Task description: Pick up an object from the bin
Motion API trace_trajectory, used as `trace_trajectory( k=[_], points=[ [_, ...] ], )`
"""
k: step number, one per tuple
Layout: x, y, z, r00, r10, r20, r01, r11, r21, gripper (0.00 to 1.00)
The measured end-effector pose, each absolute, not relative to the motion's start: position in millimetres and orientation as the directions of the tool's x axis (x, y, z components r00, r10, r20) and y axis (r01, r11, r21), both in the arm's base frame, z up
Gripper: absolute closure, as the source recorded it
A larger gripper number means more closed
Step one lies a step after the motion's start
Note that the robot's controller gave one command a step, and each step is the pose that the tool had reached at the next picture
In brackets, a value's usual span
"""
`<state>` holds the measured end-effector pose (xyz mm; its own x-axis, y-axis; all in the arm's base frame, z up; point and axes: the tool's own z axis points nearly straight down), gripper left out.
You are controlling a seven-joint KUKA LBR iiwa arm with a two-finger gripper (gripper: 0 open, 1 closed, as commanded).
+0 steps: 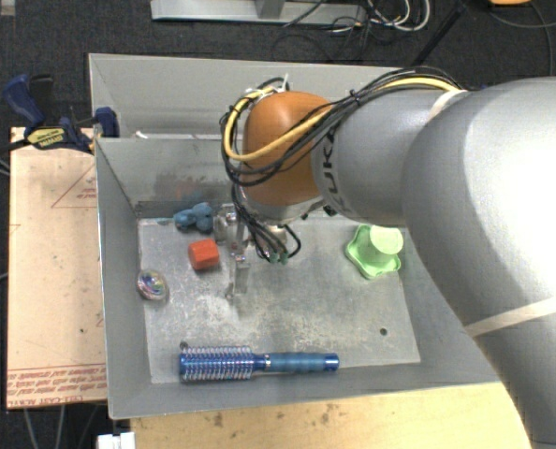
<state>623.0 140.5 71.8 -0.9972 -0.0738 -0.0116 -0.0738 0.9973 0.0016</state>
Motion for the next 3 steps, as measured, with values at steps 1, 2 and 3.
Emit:
trace_trajectory(
  k=[1,2,3],
  points=[
    [656.2,198,71,-0.978,-0.206,-0.007,-0.206,0.978,0.003,0.0],
    [655.5,196,70,-0.979,-0.203,-0.003,-0.203,0.979,0.002,1.0],
    [604.7,130,232,-0.98,-0.199,-0.01,-0.199,0.98,-0.001,1.0]
  ],
)
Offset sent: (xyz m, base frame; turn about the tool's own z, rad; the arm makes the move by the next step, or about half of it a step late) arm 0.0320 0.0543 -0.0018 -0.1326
